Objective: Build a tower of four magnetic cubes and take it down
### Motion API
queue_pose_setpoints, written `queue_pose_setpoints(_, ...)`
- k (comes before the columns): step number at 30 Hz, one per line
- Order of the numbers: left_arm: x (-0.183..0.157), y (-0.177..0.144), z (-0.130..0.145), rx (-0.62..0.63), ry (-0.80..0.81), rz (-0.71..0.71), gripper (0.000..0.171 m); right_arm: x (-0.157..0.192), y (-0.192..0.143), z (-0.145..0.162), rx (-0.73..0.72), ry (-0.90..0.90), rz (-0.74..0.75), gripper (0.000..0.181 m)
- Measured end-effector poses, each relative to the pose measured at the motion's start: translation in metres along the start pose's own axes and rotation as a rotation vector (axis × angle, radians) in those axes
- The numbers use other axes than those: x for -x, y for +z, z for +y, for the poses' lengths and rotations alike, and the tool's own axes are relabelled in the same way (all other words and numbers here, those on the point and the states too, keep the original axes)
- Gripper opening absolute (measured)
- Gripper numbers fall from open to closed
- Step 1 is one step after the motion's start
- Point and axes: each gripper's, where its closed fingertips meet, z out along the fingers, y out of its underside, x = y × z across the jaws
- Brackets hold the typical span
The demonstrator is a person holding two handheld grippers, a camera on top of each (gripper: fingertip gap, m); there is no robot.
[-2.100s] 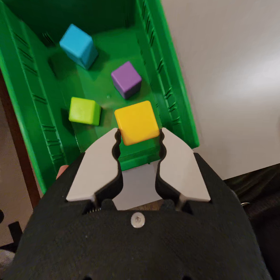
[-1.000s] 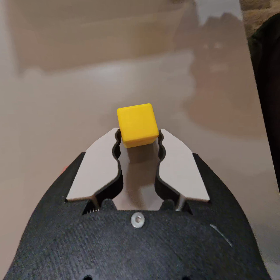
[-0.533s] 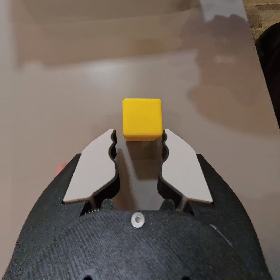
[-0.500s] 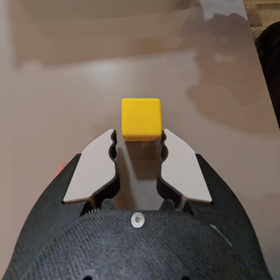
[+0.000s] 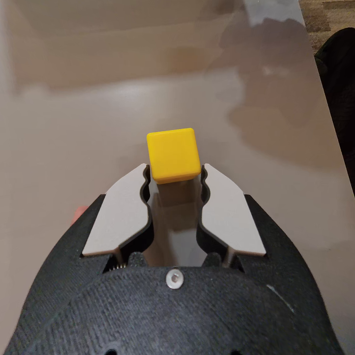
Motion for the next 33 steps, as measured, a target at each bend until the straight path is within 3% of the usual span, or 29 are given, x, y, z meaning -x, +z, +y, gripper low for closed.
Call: queue_pose_setpoints(33, 0.0009, 0.0001, 0.0053, 0.023, -0.029, 0.007, 0.05, 0.0013, 0.0001, 0.001, 0.006, 0.006, -0.008, 0.022)
